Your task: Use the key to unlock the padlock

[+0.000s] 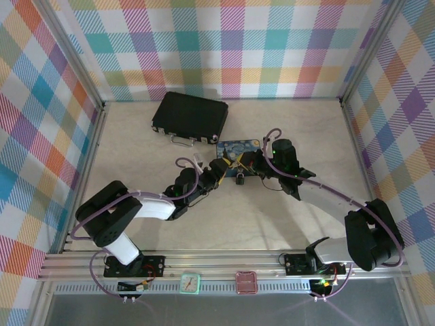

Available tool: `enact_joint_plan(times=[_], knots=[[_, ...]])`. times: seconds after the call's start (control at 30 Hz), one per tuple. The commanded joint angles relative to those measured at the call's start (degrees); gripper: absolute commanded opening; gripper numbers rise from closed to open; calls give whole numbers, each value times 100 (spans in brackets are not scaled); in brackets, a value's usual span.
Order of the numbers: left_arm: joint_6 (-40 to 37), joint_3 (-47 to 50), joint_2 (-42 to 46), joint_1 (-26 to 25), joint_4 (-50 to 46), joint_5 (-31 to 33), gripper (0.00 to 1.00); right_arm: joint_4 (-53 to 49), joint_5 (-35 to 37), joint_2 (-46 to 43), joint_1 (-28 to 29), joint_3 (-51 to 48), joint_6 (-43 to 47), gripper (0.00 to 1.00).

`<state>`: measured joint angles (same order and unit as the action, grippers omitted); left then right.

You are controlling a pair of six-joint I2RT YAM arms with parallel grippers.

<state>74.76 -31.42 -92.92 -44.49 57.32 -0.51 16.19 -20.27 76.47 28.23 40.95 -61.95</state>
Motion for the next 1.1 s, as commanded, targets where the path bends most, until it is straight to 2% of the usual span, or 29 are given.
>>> enact_joint_plan(times=[0.0,0.3,0.57,0.63,0.77,0.9,1.07], knots=[[356,-249,-50,-77,586,174,67,525,-253,27,-1,26,-215,0],[383,-395,-126,-114,596,133,61,690,-405,79,-2,-22,-304,0],[223,-540,-53,-117,348,53,46,468,-281,40,1,-27,-166,0],[197,-546,-26,-113,290,47,38,329,-175,-4,-8,-4,-70,0],[188,-558,-17,-115,221,-13,37,160,-78,-18,-2,96,72,0],[162,-550,-37,-116,188,-72,26,12,-39,-6,-9,177,183,0],[83,-488,40,-112,7,-10,1,-126,75,-150,-10,133,252,0]])
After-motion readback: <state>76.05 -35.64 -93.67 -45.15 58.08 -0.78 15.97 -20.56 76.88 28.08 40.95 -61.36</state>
